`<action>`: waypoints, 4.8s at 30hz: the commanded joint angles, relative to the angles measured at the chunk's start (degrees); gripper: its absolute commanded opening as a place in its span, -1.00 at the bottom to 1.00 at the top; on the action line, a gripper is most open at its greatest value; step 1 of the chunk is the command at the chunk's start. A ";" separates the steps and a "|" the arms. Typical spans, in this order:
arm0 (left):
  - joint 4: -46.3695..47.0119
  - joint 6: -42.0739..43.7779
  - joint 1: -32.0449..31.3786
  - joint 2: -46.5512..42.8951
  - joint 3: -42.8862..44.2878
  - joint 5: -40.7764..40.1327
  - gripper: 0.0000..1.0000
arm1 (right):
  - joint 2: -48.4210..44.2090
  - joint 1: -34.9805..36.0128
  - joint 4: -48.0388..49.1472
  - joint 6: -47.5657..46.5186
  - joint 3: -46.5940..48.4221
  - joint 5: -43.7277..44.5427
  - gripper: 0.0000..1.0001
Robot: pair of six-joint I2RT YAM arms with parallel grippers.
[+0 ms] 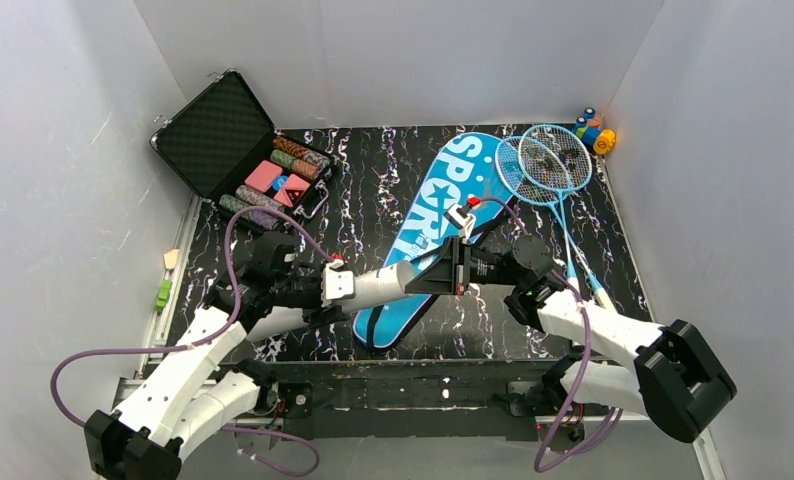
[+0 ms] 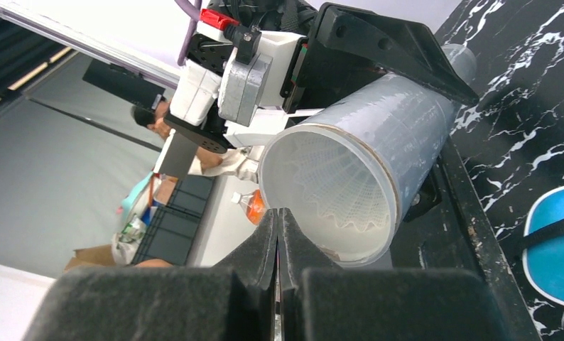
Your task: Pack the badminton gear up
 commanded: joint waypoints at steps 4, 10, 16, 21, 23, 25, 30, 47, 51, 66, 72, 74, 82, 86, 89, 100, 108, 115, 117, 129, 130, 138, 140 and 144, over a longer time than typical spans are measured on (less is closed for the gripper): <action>3.22 0.63 -0.64 -1.34 3.47 7.36 -1.00 | 8.82 -2.81 26.56 13.97 -2.98 -0.42 -0.93; 3.05 0.96 -0.68 -1.42 3.44 7.35 -1.00 | 16.38 -4.83 40.29 23.15 -2.61 -2.65 -0.88; 3.03 1.05 -0.68 -1.60 3.14 7.48 -1.00 | 11.48 -4.83 27.87 15.87 -1.10 -3.10 -0.74; 3.05 1.18 -0.68 -1.43 3.20 7.51 -1.00 | 0.95 -2.77 -7.59 -6.30 4.51 -0.57 -0.84; 3.14 1.26 -0.68 -1.29 3.10 7.69 -1.00 | -1.47 -1.04 -21.17 -13.34 7.48 2.51 -0.87; 3.35 1.24 -0.68 -1.27 3.11 7.83 -1.00 | -1.23 -0.27 -22.83 -14.09 8.23 2.86 -0.87; 3.40 1.06 -0.64 -1.30 3.49 7.97 -1.00 | 1.88 1.47 -21.13 -12.97 8.71 3.59 -0.90; 3.53 0.19 -0.68 -0.46 6.67 9.47 -1.00 | -2.11 3.78 -32.45 -19.90 6.69 9.15 -0.79; 3.75 0.13 -0.68 -0.49 6.62 9.62 -1.00 | -3.95 3.71 -35.24 -21.29 6.72 9.72 -0.76; 5.58 -1.47 -0.68 0.43 7.47 10.38 -1.00 | 0.99 4.86 -36.41 -23.27 11.34 8.45 -0.71; 8.32 -3.51 -0.68 4.25 6.73 -2.02 -1.00 | -2.24 2.68 -49.86 -29.30 19.41 15.47 0.11; 9.33 -3.45 -0.61 6.40 6.52 -6.48 -1.00 | -5.05 -0.25 -57.98 -31.99 22.22 20.85 0.44; 8.80 -8.45 0.76 28.15 17.45 -25.29 -1.00 | -12.97 -8.25 -75.88 -35.49 24.65 40.01 0.62; 11.63 -14.13 2.94 38.71 23.52 -28.43 -1.00 | -15.37 -8.69 -78.04 -32.94 21.54 43.51 0.66; 14.02 -18.16 5.07 46.11 27.02 -30.88 -1.00 | -17.96 -8.78 -79.94 -31.21 19.35 45.57 0.67; 13.47 -24.64 8.46 63.53 40.47 -37.59 -0.28 | -23.64 -9.22 -84.97 -28.56 15.98 49.38 0.71; 14.47 -23.90 8.36 59.51 38.81 -36.64 0.50 | -22.17 -10.89 -88.21 -28.52 17.22 50.92 0.75; 8.88 -22.68 5.97 52.40 43.30 -41.86 0.97 | -17.45 -16.43 -88.48 -29.26 19.78 47.03 0.76; 3.92 -22.86 3.78 52.43 48.27 -46.72 0.96 | -16.03 -18.87 -88.46 -29.84 20.71 43.73 0.76; 3.79 -30.73 -12.89 63.32 50.30 -42.04 0.88 | -11.70 -31.08 -87.23 -29.79 20.91 38.29 0.65; 6.26 -31.19 -14.69 65.74 52.14 -44.14 0.82 | -12.01 -31.58 -87.18 -29.63 20.13 38.53 0.64; 13.08 -30.59 -24.79 67.78 50.78 -46.25 0.93 | -13.39 -32.62 -86.97 -30.22 17.93 37.79 0.62; 13.41 -30.81 -26.61 68.11 50.29 -45.70 0.92 | -13.47 -32.77 -86.46 -30.03 17.30 37.32 0.61; 13.38 -31.95 -28.59 70.99 51.29 -45.99 0.85 | -13.68 -32.94 -85.52 -29.38 16.19 36.43 0.60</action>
